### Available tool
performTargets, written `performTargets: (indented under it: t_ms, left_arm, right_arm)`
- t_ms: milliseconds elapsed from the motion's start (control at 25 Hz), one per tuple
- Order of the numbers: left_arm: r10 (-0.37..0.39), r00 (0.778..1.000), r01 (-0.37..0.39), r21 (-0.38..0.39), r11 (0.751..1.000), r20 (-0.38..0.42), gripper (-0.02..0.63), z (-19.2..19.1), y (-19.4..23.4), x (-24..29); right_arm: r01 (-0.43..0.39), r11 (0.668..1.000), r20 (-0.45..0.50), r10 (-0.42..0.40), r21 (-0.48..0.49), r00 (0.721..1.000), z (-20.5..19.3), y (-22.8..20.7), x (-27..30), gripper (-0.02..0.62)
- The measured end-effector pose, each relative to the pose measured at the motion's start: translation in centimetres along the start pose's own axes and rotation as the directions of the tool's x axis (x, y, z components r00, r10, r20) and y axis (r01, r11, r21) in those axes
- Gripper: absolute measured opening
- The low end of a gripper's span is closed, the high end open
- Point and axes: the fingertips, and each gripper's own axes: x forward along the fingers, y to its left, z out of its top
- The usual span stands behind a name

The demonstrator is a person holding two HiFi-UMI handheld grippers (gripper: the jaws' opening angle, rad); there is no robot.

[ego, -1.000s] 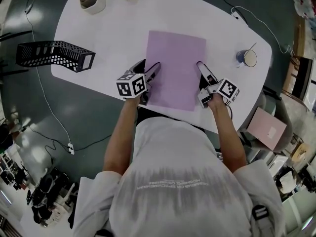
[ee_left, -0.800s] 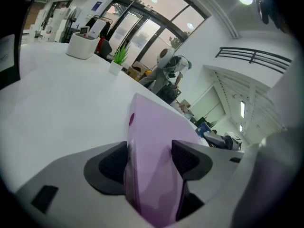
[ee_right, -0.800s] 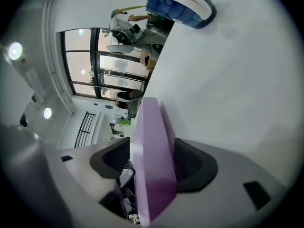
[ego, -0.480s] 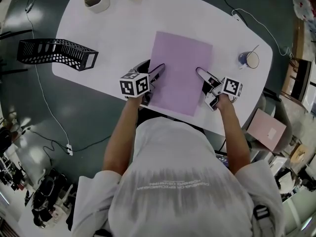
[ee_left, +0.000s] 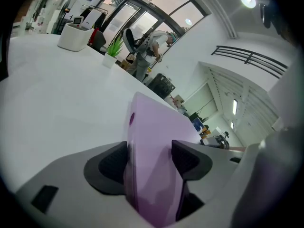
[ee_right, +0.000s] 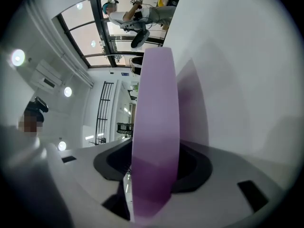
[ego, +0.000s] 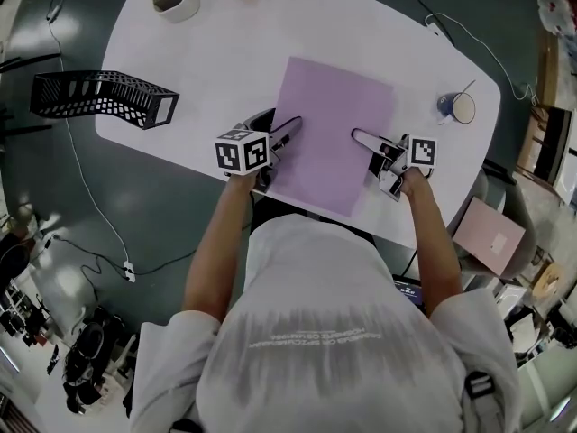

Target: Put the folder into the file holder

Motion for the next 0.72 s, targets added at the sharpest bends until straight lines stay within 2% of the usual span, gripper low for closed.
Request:
performTargets:
  t_ms: [40, 160, 280, 320, 440, 600, 720]
  left_arm:
    - [-0.002, 1.0, 0.002, 0.002, 1.0, -0.002, 0.302, 0.0, 0.0, 0.0]
    - [-0.007, 1.0, 0.007, 0.0, 1.0, -0.005, 0.302, 0.0, -0.1, 0.1]
    - [0.002, 1.0, -0.002, -0.006, 1.0, 0.002, 0.304, 0.0, 0.0, 0.0]
    - [0.005, 1.0, -0.005, -0.006, 1.0, 0.005, 0.302, 0.0, 0.0, 0.0]
    - [0.006, 1.0, -0.006, -0.003, 1.0, 0.005, 0.302, 0.0, -0.1, 0.0]
    - [0.007, 1.0, -0.007, 0.013, 1.0, -0.003, 0.302, -0.1, -0.1, 0.1]
    - [-0.007, 1.0, 0.007, 0.025, 1.0, -0.016, 0.302, -0.2, -0.2, 0.3]
  right_arm:
    - [-0.018, 1.0, -0.004, 0.018, 0.002, 1.0, -0.1, 0.2, 0.3, 0.243]
    - [-0.039, 0.999, 0.015, 0.039, -0.008, 0.999, 0.3, 0.6, 1.1, 0.244]
    - [-0.004, 1.0, 0.033, 0.005, -0.029, 0.999, 0.8, 0.4, 1.7, 0.229]
    - [0.014, 0.999, 0.027, -0.013, -0.035, 1.0, 0.7, 0.3, 1.8, 0.206]
    - [0.032, 0.998, -0.001, -0.032, -0.045, 0.999, 0.5, 0.3, 2.1, 0.202]
    - [0.026, 1.0, -0.03, -0.026, -0.005, 0.999, -0.2, 0.2, 2.4, 0.186]
    - [0.033, 0.999, -0.012, -0.033, 0.021, 0.999, -0.5, 0.1, 2.0, 0.169]
